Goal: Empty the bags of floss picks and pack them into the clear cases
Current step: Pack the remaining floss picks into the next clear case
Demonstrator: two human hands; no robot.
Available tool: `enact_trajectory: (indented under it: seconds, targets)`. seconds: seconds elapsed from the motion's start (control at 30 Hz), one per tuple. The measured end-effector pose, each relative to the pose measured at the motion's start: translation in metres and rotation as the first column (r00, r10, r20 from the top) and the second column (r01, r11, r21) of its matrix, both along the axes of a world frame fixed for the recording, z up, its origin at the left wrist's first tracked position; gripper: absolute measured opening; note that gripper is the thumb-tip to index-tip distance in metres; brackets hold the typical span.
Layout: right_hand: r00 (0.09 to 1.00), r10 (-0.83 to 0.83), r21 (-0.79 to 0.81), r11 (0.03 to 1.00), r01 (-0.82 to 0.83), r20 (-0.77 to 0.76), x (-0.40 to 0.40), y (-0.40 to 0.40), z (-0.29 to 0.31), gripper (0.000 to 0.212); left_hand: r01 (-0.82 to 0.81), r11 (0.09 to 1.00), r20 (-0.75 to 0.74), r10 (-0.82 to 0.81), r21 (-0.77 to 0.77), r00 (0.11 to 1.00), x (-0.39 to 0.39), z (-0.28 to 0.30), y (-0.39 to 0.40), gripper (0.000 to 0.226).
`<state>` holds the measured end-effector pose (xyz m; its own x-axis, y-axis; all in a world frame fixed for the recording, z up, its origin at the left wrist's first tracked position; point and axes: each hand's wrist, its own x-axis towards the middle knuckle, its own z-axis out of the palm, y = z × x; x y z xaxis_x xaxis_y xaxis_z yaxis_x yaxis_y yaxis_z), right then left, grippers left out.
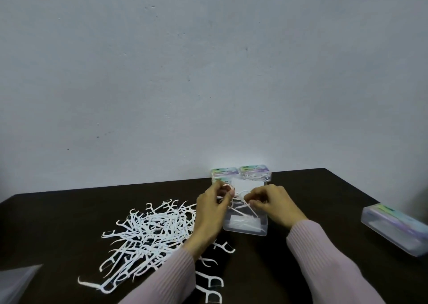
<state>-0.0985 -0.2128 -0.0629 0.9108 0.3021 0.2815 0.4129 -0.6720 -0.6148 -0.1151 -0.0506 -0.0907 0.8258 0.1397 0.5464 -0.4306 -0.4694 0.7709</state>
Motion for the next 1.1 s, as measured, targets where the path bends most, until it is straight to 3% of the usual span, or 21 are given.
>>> enact_trajectory:
  seconds: [0.17, 0.37, 0.53, 0.67, 0.87, 1.1]
  targets:
    - [0.999, -0.041, 0.032, 0.999, 0.041, 0.025, 0.0, -0.006, 0.002, 0.016, 0.001, 0.986, 0.016, -0.003, 0.165, 1.0, 0.0, -0.005, -0.002, 0.008]
    - [0.999, -0.035, -0.042, 0.999, 0.035, -0.009, -0.001, -0.009, 0.001, 0.018, 0.121, 0.98, -0.067, -0.112, 0.155, 0.991, 0.0, -0.01, -0.003, 0.021]
    - [0.999, -0.033, -0.073, 0.997, 0.032, -0.011, -0.004, -0.008, 0.001, 0.013, 0.12, 0.977, -0.078, -0.107, 0.175, 0.991, 0.0, -0.007, 0.004, 0.027]
    - [0.999, -0.021, -0.21, 0.978, 0.012, -0.042, -0.008, -0.009, 0.006, 0.017, 0.131, 0.975, -0.129, -0.109, 0.177, 0.986, 0.001, -0.007, 0.017, 0.013]
    - [0.999, -0.006, -0.474, 0.88, 0.027, 0.045, -0.015, 0.01, 0.006, 0.019, 0.175, 0.964, -0.157, -0.145, 0.201, 0.977, -0.002, -0.008, 0.021, 0.01]
    - [1.0, 0.005, -0.463, 0.887, -0.001, 0.008, -0.016, 0.012, 0.005, 0.023, 0.157, 0.821, -0.105, -0.119, 0.549, 0.987, -0.004, -0.009, 0.02, 0.027]
